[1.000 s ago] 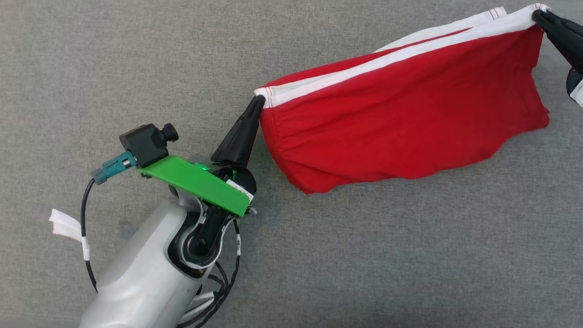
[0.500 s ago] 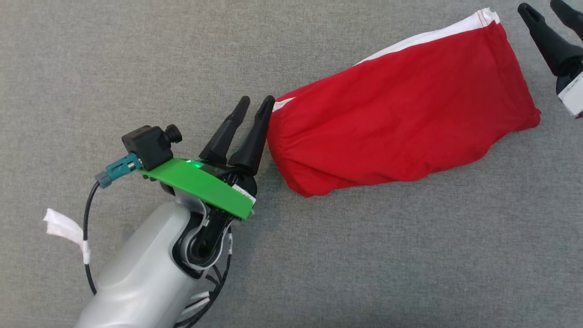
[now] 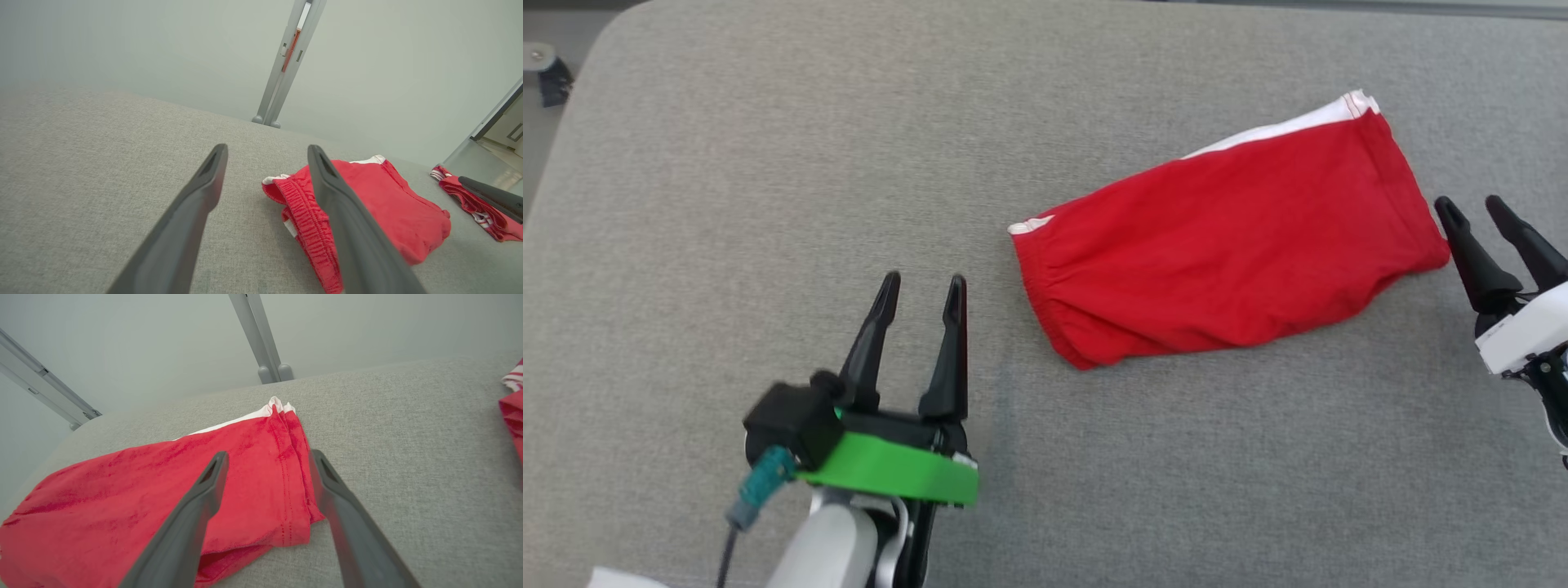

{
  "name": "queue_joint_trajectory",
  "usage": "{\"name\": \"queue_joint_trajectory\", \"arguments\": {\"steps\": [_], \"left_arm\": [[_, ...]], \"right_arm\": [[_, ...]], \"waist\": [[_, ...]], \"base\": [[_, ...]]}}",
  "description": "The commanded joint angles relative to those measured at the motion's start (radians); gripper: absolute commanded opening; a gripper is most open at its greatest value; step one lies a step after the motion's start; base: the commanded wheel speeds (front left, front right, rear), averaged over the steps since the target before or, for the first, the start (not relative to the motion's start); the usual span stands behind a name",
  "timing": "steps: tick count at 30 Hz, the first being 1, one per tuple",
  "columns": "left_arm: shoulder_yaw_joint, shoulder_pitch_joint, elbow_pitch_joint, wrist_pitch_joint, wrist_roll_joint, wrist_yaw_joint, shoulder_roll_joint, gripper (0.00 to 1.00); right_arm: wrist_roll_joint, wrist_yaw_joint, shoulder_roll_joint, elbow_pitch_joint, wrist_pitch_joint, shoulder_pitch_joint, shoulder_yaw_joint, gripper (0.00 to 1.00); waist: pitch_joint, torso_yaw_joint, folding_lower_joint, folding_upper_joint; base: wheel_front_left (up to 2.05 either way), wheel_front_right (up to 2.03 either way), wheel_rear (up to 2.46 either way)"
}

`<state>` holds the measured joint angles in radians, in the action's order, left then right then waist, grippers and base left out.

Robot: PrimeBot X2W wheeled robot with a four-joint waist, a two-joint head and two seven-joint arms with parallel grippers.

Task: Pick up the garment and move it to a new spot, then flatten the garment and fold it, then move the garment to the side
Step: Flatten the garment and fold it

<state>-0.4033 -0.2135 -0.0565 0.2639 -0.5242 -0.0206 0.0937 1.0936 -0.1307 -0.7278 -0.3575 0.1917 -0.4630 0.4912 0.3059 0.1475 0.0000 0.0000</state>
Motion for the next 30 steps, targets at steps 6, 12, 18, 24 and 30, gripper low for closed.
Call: {"name": "queue_joint_trajectory", "arguments": {"steps": [6,12,18,24,30], "left_arm": [[0.015,0.093,0.040,0.000,0.225,-0.034,-0.032,1.00],[-0.004,0.098,0.057,0.000,0.248,-0.018,-0.042,1.00],[-0.042,0.099,0.069,0.000,0.221,-0.045,-0.043,1.00],[-0.039,0.100,0.069,0.000,0.218,-0.046,-0.043,1.00],[-0.016,0.094,0.062,0.000,0.246,-0.035,-0.042,1.00]], "right_arm": [[-0.121,0.000,0.050,-0.178,-0.053,-0.069,-0.060,1.00],[-0.277,0.001,0.078,-0.367,-0.218,-0.183,-0.082,1.00],[-0.358,0.001,0.111,-0.490,-0.325,-0.237,-0.107,0.45],[-0.368,0.002,0.141,-0.519,-0.360,-0.210,-0.143,0.00],[-0.390,0.002,0.112,-0.476,-0.331,-0.176,-0.190,0.00]], "waist": [[-0.011,0.097,0.0000,0.0000],[0.022,0.168,0.0000,0.0000],[0.036,0.201,0.0000,0.0000],[0.025,0.171,0.0000,0.0000],[0.007,0.076,0.0000,0.0000]], "base": [[0.00,0.00,0.00],[0.00,0.00,0.00],[0.00,0.00,0.00],[0.00,0.00,0.00],[0.00,0.00,0.00]]}}
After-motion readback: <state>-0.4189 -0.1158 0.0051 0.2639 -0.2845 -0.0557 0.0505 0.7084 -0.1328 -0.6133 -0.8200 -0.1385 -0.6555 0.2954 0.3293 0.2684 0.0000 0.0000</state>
